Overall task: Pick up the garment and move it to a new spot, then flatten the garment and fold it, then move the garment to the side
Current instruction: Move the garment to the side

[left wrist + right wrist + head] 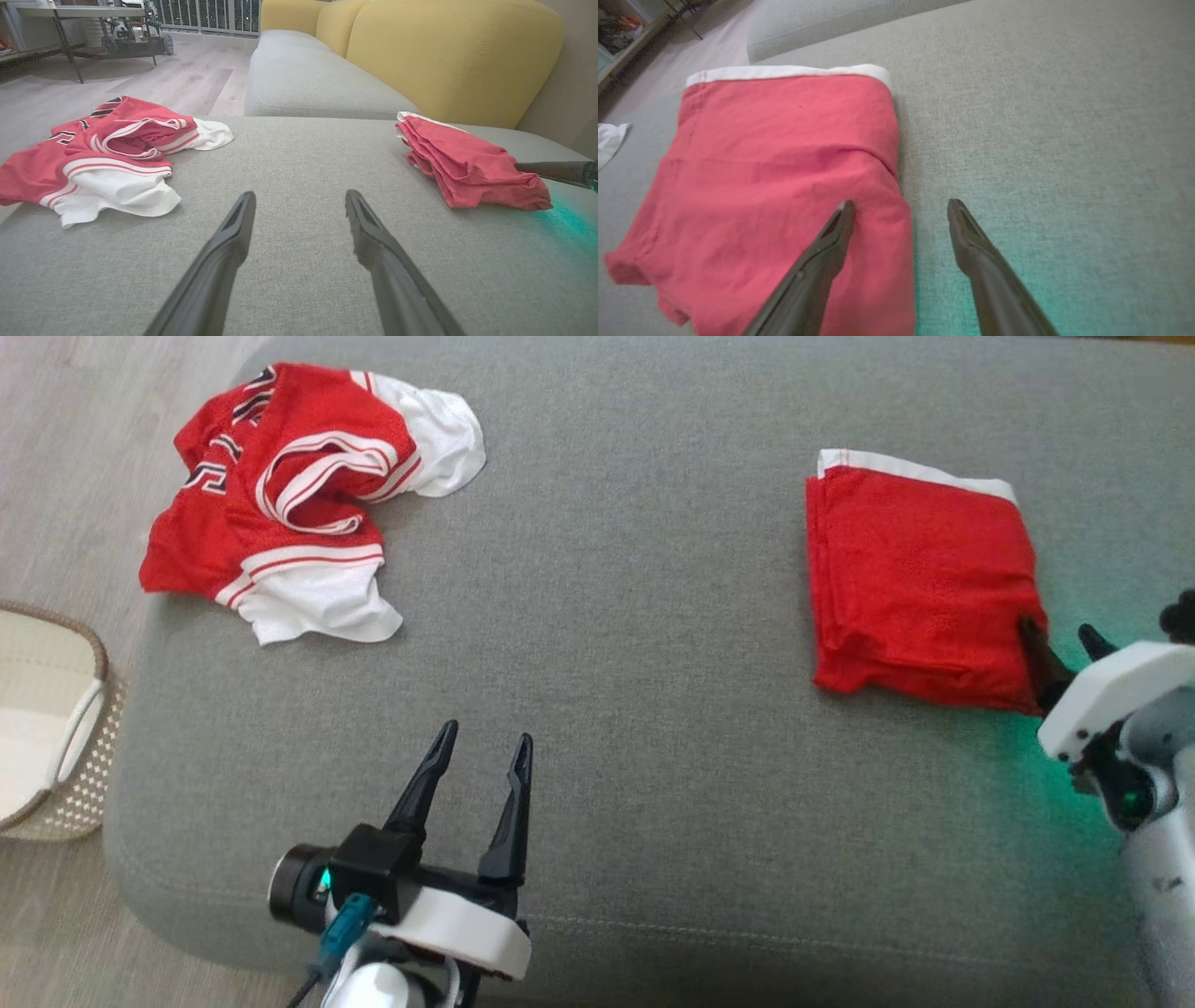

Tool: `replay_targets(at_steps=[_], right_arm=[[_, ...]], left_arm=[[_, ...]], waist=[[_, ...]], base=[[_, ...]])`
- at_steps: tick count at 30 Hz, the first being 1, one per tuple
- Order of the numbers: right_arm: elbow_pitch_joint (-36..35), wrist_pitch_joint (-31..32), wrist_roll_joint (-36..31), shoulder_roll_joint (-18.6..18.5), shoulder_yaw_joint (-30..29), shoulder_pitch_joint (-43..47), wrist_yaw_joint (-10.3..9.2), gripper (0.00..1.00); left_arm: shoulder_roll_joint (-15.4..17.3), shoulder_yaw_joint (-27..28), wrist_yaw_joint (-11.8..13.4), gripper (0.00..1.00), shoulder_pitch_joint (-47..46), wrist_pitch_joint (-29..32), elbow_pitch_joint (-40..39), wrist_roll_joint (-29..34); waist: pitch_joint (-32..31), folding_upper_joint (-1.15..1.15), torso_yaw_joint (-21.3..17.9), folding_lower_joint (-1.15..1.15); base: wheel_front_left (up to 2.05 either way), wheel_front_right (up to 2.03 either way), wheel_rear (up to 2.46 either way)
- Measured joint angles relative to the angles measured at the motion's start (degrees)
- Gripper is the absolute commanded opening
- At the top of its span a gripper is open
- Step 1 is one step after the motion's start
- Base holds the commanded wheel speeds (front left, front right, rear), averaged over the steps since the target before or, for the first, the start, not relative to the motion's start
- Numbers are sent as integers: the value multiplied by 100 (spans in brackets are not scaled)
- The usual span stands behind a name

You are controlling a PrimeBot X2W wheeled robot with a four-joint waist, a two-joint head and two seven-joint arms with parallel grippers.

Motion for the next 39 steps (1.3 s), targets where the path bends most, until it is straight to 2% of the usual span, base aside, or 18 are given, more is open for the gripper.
replay_targets(at_steps=[4,5,6,7,13,18,29,39], right_arm=[[450,235,-7,-80,79,-302,0,100],[546,293,2,-77,89,-341,0,78],[604,332,25,-76,111,-385,0,36],[619,365,82,-78,145,-434,0,0],[651,243,322,-99,475,-527,0,0],[510,68,320,-332,829,-486,1,0],[-352,26,453,-994,1284,-481,1,0],[-765,78,233,-1220,1511,-505,1,0]], left_arm=[[-2,-38,-22,100,-96,0,19,1],[-3,-40,-23,100,-139,0,21,2],[-3,-36,-24,100,-178,0,22,2],[-3,-31,-40,100,-215,0,22,2],[-10,34,-58,100,-253,0,36,2],[-13,93,-63,100,-235,0,42,10],[-20,468,-146,100,-185,0,-13,186],[-5,648,-369,100,-192,0,-46,368]], waist=[[137,0,47,0],[163,0,60,0],[188,0,70,0],[206,0,76,0],[186,0,-13,0],[119,0,-251,0],[129,0,-1091,0],[270,0,-1838,0]], base=[[0,0,0],[0,0,0],[0,0,0],[0,0,0],[0,0,0],[0,0,0],[0,0,0],[0,0,0]])
